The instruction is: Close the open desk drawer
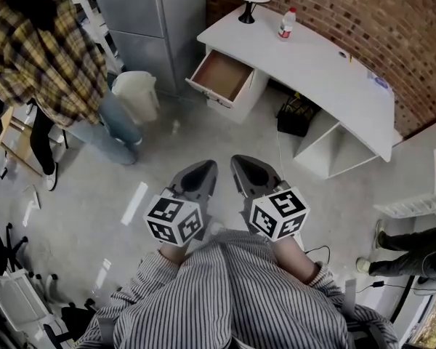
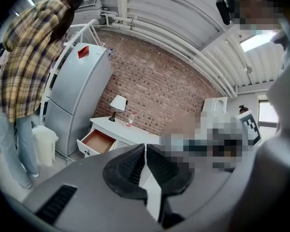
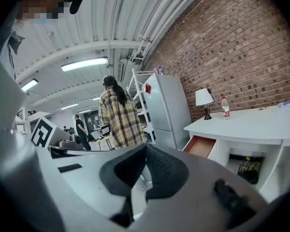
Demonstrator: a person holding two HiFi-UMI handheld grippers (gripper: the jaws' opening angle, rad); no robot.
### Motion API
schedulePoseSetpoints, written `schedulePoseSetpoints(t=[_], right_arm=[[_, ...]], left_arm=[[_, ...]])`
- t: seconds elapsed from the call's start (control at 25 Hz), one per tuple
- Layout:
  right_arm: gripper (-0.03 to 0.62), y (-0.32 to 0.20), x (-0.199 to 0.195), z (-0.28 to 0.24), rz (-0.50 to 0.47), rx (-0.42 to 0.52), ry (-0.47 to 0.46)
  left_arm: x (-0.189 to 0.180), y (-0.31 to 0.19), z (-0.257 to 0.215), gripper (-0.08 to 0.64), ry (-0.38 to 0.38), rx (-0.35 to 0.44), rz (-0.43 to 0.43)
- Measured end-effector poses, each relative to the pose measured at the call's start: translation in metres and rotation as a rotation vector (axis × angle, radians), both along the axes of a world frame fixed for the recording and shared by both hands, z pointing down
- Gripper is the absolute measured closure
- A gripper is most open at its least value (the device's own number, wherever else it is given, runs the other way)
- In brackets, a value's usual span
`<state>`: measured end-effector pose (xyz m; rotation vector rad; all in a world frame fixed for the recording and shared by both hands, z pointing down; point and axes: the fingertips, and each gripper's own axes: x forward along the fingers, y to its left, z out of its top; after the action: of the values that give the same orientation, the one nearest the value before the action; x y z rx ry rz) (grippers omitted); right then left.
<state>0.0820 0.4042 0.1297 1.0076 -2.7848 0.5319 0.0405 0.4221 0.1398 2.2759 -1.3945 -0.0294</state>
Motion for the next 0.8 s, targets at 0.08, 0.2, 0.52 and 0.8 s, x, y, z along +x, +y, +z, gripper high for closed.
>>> schedulePoseSetpoints(t=[0.08, 0.2, 0.52, 0.8], right_arm=[[0.577, -0.015, 0.003, 0.004, -0.002, -0.013, -0.008], [0.577, -0.030, 0.004, 0.010, -0.011, -0.030, -0.013], [0.577, -0.061, -0.005, 0.026, -0.023, -0.062, -0.005], [0.577, -0.110, -0.017, 0.030, 0.023, -0.074, -0.007]], left_arm=[[0.003, -0.014, 0.003, 0.538, 0.000, -0.011, -0.005], [0.006, -0.030, 0.007, 0.537, -0.008, -0.024, -0.006], [-0.003, -0.064, 0.021, 0.538, 0.000, -0.062, -0.010], [-0.022, -0.118, 0.024, 0.538, -0.001, -0.063, 0.018]])
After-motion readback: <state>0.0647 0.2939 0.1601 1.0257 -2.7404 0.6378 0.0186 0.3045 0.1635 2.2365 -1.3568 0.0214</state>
